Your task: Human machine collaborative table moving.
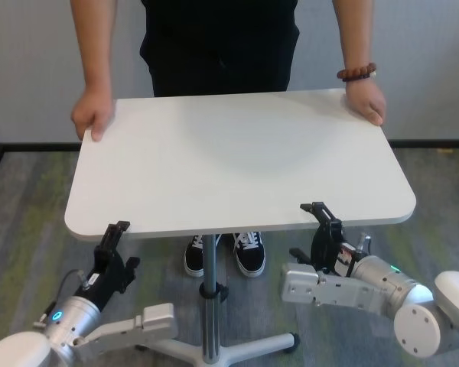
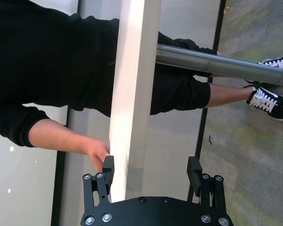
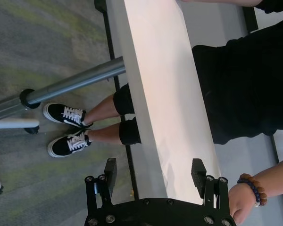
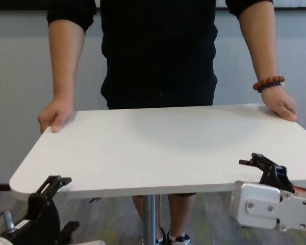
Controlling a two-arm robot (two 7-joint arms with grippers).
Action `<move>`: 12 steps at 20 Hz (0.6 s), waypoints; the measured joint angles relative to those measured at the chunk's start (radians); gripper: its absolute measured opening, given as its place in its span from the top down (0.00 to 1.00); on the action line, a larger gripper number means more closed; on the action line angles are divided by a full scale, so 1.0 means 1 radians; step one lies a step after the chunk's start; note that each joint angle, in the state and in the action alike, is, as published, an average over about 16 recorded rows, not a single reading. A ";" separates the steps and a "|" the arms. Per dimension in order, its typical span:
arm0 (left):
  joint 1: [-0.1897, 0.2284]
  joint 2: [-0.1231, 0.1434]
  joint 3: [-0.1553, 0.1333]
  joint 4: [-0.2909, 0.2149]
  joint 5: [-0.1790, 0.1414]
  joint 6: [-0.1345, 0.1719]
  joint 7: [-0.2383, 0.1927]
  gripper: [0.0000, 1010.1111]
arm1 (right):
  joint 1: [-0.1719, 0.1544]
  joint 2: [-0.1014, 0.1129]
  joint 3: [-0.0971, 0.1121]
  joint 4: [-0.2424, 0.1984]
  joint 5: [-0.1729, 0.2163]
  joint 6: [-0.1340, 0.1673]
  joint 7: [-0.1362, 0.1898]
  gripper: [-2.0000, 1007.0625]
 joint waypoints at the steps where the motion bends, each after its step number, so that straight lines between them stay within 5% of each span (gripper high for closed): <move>1: 0.005 0.005 -0.003 -0.007 -0.001 -0.001 -0.001 0.01 | -0.007 0.002 0.001 -0.010 0.001 0.003 0.002 0.01; 8: 0.054 0.041 -0.033 -0.073 -0.029 -0.016 -0.026 0.01 | -0.066 0.017 0.015 -0.089 0.010 0.026 0.016 0.01; 12: 0.092 0.064 -0.063 -0.125 -0.073 -0.038 -0.064 0.01 | -0.103 0.026 0.026 -0.141 0.020 0.032 0.021 0.01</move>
